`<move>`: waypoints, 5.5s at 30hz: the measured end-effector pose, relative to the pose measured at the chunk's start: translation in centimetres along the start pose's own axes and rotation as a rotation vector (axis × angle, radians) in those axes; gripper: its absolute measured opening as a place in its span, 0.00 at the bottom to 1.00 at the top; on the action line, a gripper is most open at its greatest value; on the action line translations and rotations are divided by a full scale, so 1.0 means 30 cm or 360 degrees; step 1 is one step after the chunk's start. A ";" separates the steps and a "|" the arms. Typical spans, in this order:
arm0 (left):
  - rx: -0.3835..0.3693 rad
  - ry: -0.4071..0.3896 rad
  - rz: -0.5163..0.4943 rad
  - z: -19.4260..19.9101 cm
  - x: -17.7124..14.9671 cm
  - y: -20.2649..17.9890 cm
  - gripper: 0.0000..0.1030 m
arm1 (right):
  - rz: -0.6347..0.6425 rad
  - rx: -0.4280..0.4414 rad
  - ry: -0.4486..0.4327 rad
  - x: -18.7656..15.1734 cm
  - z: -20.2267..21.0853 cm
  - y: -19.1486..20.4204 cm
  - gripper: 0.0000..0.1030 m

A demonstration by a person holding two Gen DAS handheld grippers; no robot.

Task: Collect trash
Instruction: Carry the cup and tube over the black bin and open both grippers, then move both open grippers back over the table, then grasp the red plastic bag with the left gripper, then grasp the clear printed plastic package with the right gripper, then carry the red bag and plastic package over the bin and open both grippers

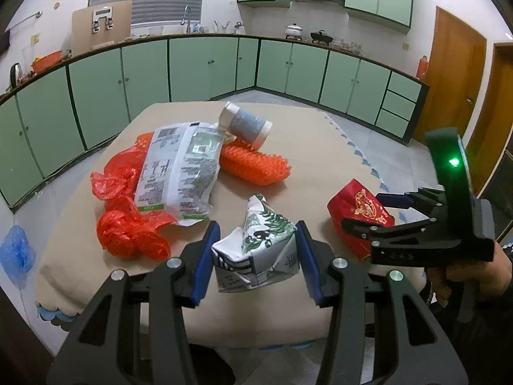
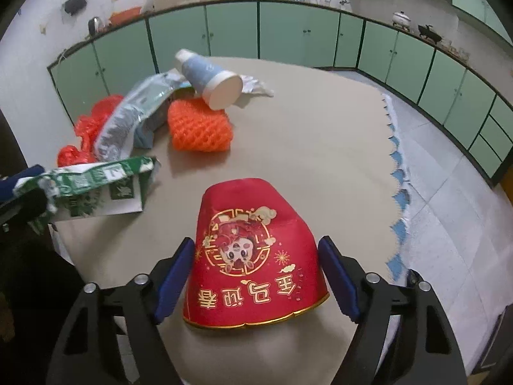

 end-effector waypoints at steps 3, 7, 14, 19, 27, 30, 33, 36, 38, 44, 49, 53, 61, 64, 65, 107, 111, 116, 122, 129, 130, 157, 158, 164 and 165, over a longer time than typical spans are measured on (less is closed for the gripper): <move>-0.0023 -0.0027 -0.0016 0.025 0.014 -0.025 0.45 | -0.0029 0.0001 -0.0059 -0.010 0.079 -0.002 0.74; -0.0097 -0.0053 -0.0038 0.062 0.040 -0.084 0.44 | -0.0082 -0.0021 -0.0166 -0.016 0.212 -0.016 0.74; -0.0324 -0.0132 -0.0235 0.117 0.090 -0.359 0.44 | -0.0186 -0.0175 -0.0288 -0.082 0.451 -0.144 0.74; -0.0508 -0.0158 -0.0368 0.127 0.113 -0.597 0.44 | -0.0362 -0.0324 -0.0340 -0.201 0.603 -0.320 0.75; -0.0719 -0.0056 -0.0600 -0.008 0.055 -0.991 0.44 | -0.0762 -0.0426 -0.0243 -0.449 0.583 -0.650 0.75; -0.0737 0.0033 -0.0642 -0.109 -0.007 -1.075 0.44 | -0.0847 -0.0415 -0.0167 -0.518 0.510 -0.737 0.75; -0.0720 0.0104 -0.0680 -0.205 -0.071 -1.135 0.45 | -0.0895 -0.0377 -0.0101 -0.556 0.423 -0.792 0.78; -0.0696 0.0215 -0.0707 -0.321 -0.136 -1.177 0.46 | -0.0987 -0.0334 -0.0034 -0.588 0.351 -0.846 0.82; -0.0677 0.0258 -0.0709 -0.371 -0.160 -1.184 0.53 | -0.1046 -0.0294 -0.0014 -0.589 0.333 -0.869 0.84; -0.0649 0.0171 -0.0731 -0.326 -0.144 -1.177 0.72 | -0.1054 -0.0329 -0.0103 -0.571 0.372 -0.868 0.90; -0.0521 0.0201 -0.0607 -0.246 -0.101 -0.993 0.74 | -0.0920 -0.0344 -0.0235 -0.480 0.470 -0.760 0.90; -0.0307 0.0155 -0.0483 -0.125 -0.068 -0.716 0.81 | -0.0752 -0.0250 -0.0268 -0.356 0.510 -0.607 0.90; 0.0266 0.0094 -0.0023 0.071 -0.022 -0.045 0.84 | -0.0344 0.0103 -0.0268 -0.054 0.405 -0.093 0.90; 0.0381 0.0064 0.0084 0.094 0.003 0.135 0.85 | -0.0235 0.0177 -0.0239 0.036 0.318 0.083 0.89; 0.0402 0.0062 0.0098 0.095 0.006 0.177 0.85 | -0.0204 0.0185 -0.0223 0.069 0.288 0.133 0.89; 0.0309 0.0109 0.0217 -0.091 0.030 0.442 0.16 | -0.0138 0.0254 -0.0071 0.280 -0.128 0.399 0.72; 0.0317 0.0094 0.0223 -0.104 0.053 0.470 0.16 | -0.0192 0.0251 -0.0048 0.295 -0.195 0.407 0.72; 0.0335 0.0065 0.0229 -0.109 0.078 0.519 0.16 | -0.0250 0.0267 -0.0007 0.308 -0.273 0.402 0.72; 0.0331 0.0048 0.0240 -0.115 0.088 0.547 0.16 | -0.0286 0.0273 0.0039 0.323 -0.367 0.392 0.74; 0.0326 0.0068 0.0251 -0.134 0.077 0.557 0.16 | -0.0284 0.0324 0.0039 0.324 -0.386 0.382 0.32; 0.0326 0.0067 0.0250 -0.133 0.077 0.556 0.16 | -0.0264 0.0321 0.0019 0.324 -0.369 0.384 0.30; 0.0256 -0.0003 0.0114 0.005 0.119 0.392 0.15 | -0.0223 0.0262 -0.0265 0.235 0.126 0.253 0.16; 0.0248 -0.0006 0.0105 0.010 0.121 0.381 0.15 | -0.0226 0.0247 -0.0277 0.226 0.150 0.239 0.16; 0.0168 -0.0016 0.0048 0.032 0.133 0.286 0.14 | -0.0257 0.0136 -0.0338 0.169 0.308 0.140 0.16; 0.0146 -0.0019 0.0032 0.038 0.136 0.258 0.14 | -0.0264 0.0118 -0.0347 0.154 0.336 0.122 0.16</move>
Point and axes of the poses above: each gripper's, at about its wrist camera, not at the fingertips, and z roughly against the way its jaws point, y to its left, x to its top, the point moved 3 cm from there along -z, roughly the way its jaws point, and after that the axes turned 12 degrees about x, right-handed, at the moved point
